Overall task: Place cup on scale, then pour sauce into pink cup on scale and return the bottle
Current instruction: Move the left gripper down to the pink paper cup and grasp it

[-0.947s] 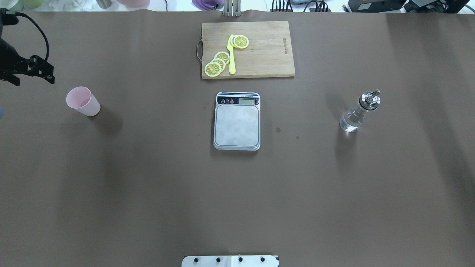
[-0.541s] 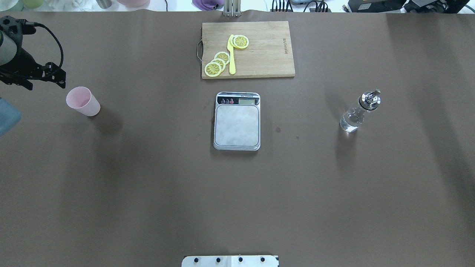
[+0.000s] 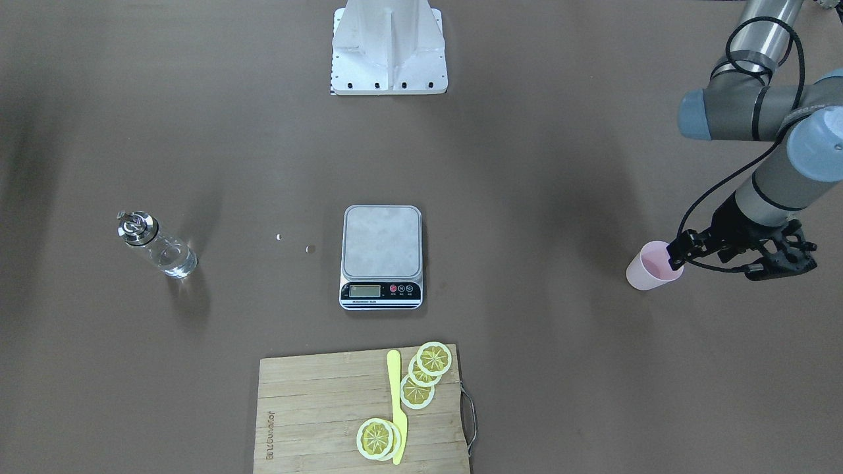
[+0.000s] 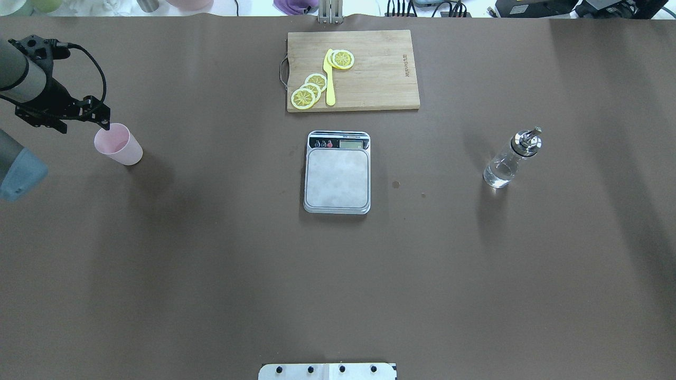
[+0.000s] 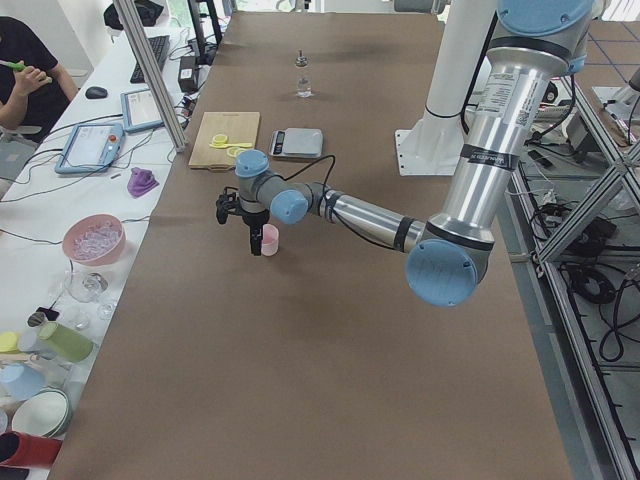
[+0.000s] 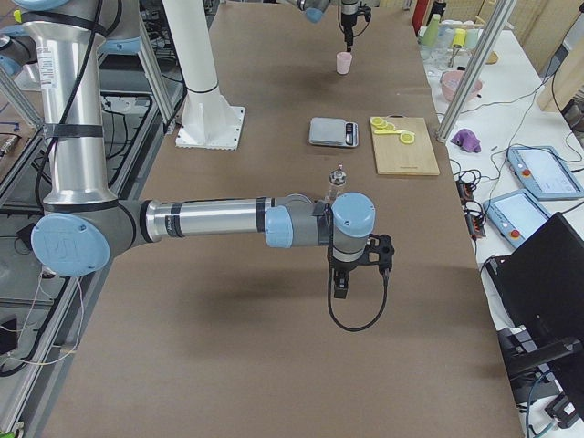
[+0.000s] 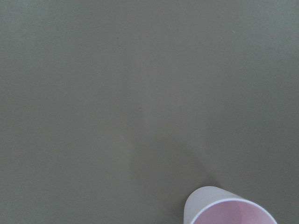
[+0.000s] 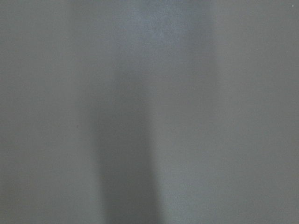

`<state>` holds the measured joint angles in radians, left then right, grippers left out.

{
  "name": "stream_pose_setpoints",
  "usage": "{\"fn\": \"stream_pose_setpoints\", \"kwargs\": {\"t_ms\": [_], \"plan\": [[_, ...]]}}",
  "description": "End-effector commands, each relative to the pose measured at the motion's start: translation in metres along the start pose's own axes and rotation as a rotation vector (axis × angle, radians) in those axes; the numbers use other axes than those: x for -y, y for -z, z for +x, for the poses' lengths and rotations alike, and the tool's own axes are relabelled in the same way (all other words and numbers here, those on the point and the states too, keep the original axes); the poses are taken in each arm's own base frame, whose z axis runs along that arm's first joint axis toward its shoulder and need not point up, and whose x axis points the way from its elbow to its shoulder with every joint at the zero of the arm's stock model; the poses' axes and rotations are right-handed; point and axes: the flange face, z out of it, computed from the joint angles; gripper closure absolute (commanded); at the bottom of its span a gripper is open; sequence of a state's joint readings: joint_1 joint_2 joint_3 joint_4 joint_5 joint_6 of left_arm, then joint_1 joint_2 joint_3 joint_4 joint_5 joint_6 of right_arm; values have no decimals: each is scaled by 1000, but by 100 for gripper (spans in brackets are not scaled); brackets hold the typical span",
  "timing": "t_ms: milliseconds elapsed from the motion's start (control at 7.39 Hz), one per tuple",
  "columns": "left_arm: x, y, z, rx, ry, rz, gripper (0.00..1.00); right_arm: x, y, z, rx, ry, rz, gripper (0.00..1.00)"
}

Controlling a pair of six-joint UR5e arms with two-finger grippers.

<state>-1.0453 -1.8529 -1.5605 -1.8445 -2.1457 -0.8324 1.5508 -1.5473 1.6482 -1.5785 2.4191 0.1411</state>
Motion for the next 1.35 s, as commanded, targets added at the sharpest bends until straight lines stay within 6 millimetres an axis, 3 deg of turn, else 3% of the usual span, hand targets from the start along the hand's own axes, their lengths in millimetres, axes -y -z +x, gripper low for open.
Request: {"fn": "stream_pose_setpoints", "kwargs": {"t_ms": [0,406,812,1218], "plan": [[-8,-12,16,-4,-18,-20,8,0,-1,2,0,-3,-3,0],[-10,-16,16,-1,-28,-27,25,-1,-1,2,-3,-3,-2,0],[-15,-25,12,0,-35,-33,32,0,0,1,-5,-1,0,0],[-15,-33,6,11,-30,-45,68,-2,-1,2,-5,-3,-2,0]]}}
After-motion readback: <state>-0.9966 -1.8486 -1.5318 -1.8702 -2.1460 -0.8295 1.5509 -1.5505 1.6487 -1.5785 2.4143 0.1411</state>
